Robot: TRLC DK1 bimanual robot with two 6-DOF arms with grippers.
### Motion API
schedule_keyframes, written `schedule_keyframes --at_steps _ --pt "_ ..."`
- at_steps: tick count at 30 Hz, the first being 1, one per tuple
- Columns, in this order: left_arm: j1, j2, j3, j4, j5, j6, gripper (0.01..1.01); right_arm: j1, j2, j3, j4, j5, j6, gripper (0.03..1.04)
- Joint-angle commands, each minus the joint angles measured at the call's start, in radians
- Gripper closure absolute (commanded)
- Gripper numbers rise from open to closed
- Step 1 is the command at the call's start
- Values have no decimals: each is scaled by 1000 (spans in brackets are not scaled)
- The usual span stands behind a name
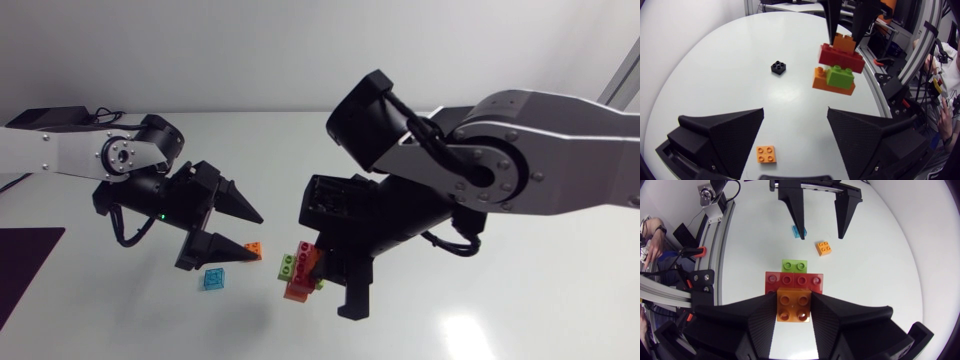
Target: Separate the duplo bricks
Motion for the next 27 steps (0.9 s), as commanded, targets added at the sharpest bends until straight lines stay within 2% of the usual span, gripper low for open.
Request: schedule_keyframes --at_steps 1,4,8,11,15,19,23,27 --pt "-23 -38 1 -38 23 -17 141 6 25 -13 6 -5 -15 792" --pt "-30 -64 15 -77 43 -18 141 6 34 -18 17 -5 -10 792" --pt "-46 -91 12 -105 52 -22 141 6 75 -3 49 44 42 792" --pt "-46 -127 -5 -67 52 -94 148 5 101 23 66 75 94 792" --pt "-59 -210 -99 156 42 -293 148 -3 160 99 86 141 212 790" --pt "-120 -258 -204 407 -66 -474 148 -20 224 201 81 199 327 790" --pt "-160 -276 -264 544 -147 -563 164 -57 272 306 36 222 410 790" --pt "-158 -287 -292 630 -199 -614 179 -98 287 355 -2 222 458 790"
